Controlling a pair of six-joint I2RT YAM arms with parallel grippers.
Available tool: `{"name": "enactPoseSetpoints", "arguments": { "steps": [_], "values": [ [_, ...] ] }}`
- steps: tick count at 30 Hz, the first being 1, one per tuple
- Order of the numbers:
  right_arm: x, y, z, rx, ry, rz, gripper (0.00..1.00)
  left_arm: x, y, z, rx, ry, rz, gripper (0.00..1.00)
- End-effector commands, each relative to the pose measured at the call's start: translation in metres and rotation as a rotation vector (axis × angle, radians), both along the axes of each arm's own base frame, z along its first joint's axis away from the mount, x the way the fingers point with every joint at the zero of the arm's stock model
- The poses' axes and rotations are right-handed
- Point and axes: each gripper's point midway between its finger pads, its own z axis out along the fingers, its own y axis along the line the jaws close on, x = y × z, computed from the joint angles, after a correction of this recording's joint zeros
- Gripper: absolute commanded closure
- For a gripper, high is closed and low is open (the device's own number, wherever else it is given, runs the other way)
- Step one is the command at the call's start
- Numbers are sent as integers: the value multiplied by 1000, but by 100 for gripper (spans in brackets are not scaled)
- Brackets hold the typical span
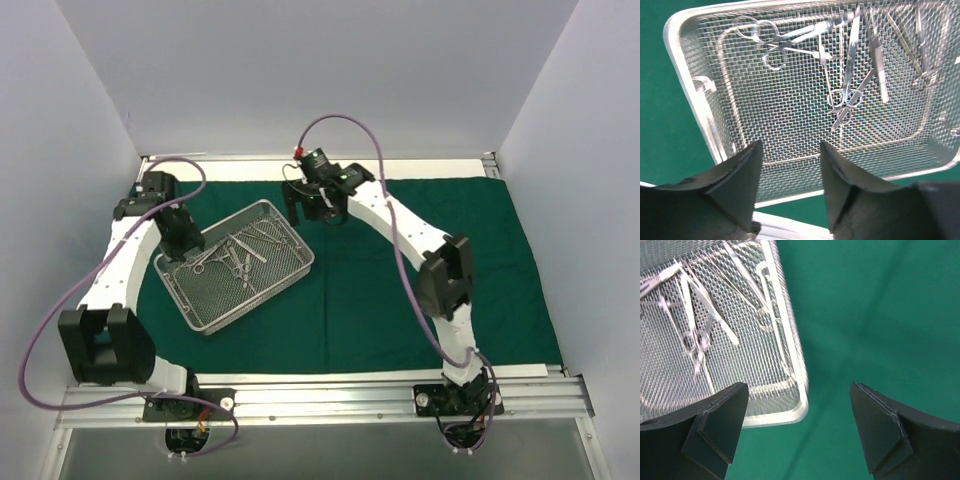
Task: Open and lay out the surgical kit
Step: Place the container in the surgical kit, then pick up the medical item from the container.
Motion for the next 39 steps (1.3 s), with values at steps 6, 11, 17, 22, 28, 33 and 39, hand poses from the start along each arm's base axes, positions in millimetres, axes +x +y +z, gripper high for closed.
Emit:
{"name": "enactPoseSetpoints", "arguments": {
  "steps": [6, 11, 17, 22, 28, 33, 39],
  "values": [
    [-20, -85, 40, 18, -15, -99, 16, 53, -30, -57, 22, 206, -256, 59],
    [-19, -96, 32, 20, 4, -120, 17, 63, -49, -72, -70, 235, -205, 64],
    [-19, -94, 30, 44, 10, -119, 18, 55, -60, -90, -140, 261, -99, 51],
    [-22, -98, 25, 44, 21, -121, 18, 49, -61, -109, -151, 307, -72, 51],
    [-27, -101, 21, 42, 29, -123, 18, 46, -62, -133, -149, 354, -59, 55],
    [-26, -106, 23, 39, 21, -131, 18, 44, -64, -146, -157, 395, -60, 65],
    [-23, -106, 22, 38, 22, -129, 18, 44, -62, -150, -138, 416, -85, 85]
  ]
}}
